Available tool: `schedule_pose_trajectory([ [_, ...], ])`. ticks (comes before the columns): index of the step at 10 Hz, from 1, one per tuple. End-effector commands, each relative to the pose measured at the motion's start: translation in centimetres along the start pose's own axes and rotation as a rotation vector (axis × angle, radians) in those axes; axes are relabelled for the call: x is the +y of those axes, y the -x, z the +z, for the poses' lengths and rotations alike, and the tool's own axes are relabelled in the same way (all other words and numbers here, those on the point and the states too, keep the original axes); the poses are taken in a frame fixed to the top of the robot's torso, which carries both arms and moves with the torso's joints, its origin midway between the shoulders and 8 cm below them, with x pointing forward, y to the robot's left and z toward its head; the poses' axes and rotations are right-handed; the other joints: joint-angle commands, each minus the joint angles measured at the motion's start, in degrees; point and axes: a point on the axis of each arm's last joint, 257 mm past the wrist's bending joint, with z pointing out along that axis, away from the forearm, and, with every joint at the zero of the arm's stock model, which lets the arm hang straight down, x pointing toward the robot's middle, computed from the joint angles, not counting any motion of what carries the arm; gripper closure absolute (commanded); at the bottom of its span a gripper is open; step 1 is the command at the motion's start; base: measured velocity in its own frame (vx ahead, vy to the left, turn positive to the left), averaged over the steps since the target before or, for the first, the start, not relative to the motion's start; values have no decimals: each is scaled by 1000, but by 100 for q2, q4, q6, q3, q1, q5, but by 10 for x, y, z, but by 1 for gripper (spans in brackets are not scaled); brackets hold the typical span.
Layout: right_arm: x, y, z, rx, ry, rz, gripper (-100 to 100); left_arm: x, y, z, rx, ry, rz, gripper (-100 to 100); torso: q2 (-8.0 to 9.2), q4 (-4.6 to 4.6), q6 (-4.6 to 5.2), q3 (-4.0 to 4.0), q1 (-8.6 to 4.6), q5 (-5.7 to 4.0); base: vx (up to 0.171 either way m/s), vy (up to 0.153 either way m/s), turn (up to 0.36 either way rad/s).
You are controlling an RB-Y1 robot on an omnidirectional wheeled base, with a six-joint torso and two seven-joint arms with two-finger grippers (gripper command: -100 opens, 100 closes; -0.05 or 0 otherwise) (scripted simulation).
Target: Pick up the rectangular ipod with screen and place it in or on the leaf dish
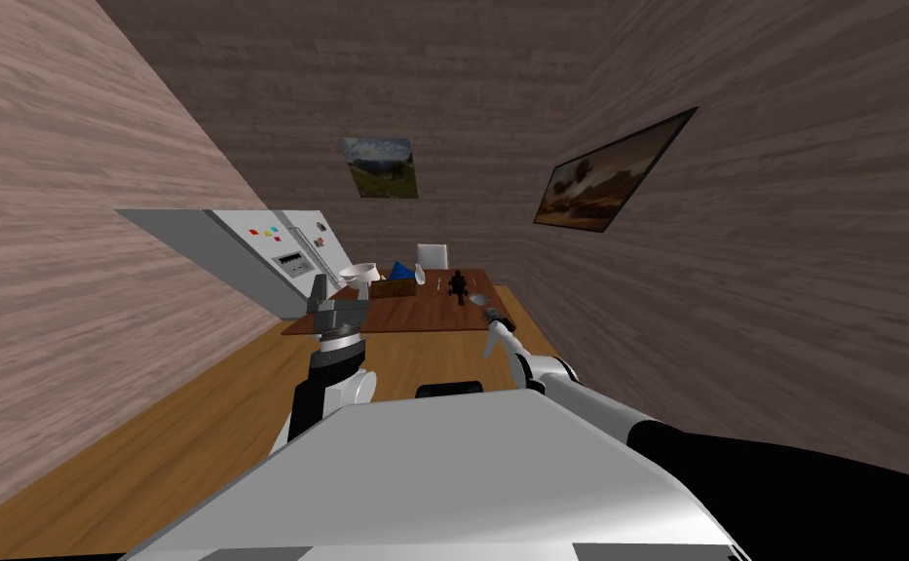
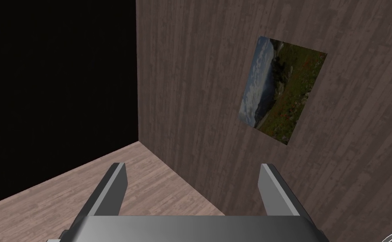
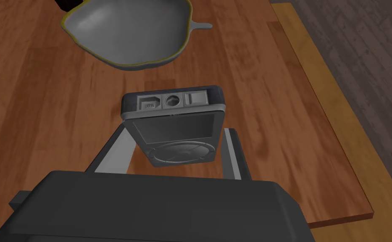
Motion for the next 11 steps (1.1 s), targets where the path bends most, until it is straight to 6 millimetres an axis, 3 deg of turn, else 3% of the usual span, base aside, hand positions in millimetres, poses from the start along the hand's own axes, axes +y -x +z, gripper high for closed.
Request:
schedule_pose_trajectory([
  [1, 1, -9, 1, 8, 1, 2, 100, 0, 0, 0, 0, 0, 0, 0, 0, 0, 0, 0, 0, 0, -15, 97, -87],
  [8, -16, -53, 14, 1, -59, -8, 100, 0, 0, 0, 0, 0, 0, 0, -49, -8, -13, -27, -25, -13, 69, 50, -84],
  [11, -25, -60, 16, -5, -81, -5, 100, 0, 0, 0, 0, 0, 0, 0, -39, -10, -16, -24, -39, -16, 68, 11, -43],
])
